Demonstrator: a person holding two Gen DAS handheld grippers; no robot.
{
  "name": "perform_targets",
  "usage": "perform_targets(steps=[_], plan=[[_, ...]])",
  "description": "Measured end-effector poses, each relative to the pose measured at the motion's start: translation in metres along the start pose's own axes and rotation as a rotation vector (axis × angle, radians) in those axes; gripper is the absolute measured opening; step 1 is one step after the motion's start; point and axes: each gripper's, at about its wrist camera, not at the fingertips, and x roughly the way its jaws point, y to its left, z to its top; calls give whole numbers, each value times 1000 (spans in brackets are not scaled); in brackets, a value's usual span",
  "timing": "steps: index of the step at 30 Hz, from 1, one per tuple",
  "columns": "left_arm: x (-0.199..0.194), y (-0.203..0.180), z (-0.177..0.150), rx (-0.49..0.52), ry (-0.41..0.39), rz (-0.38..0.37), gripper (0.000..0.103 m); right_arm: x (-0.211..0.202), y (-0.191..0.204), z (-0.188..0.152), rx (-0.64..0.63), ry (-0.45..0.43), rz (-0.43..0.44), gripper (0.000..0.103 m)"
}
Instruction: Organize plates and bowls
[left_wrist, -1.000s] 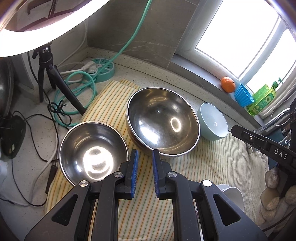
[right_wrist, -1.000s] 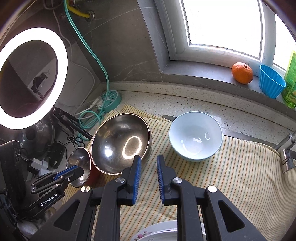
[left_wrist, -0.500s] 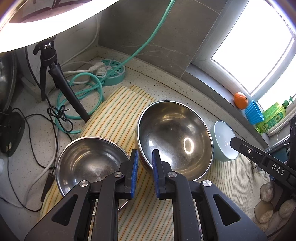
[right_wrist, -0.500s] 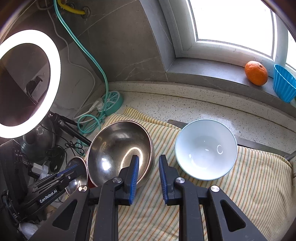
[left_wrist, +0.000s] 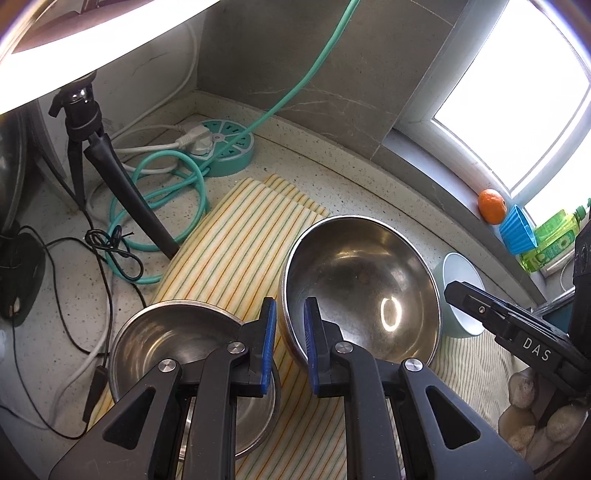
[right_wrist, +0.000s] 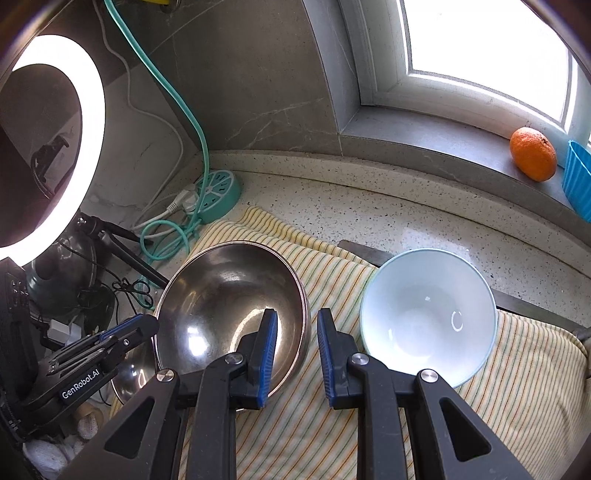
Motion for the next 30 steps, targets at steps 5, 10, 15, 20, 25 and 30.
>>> perform_targets(steps=[5,10,15,20,25,30], plan=[[4,-1,3,1,5,4,12,6,0,1,-6,9,-5,20],[11,0,4,-9,25,0,12,13,2,2,-15,17,-11,20],[15,0,2,-5,28,-1,12,16,3,4,-17,25,-15,20],[17,1,1,-2,32,-2,12,23,3,5,-23,40,-16,20],[22,1,-1,4,48,-3,12,28,5,4,-31,50,-20,18],[23,0,-1,4,44,-1,12,29,5,4,-36,51,-29,13]])
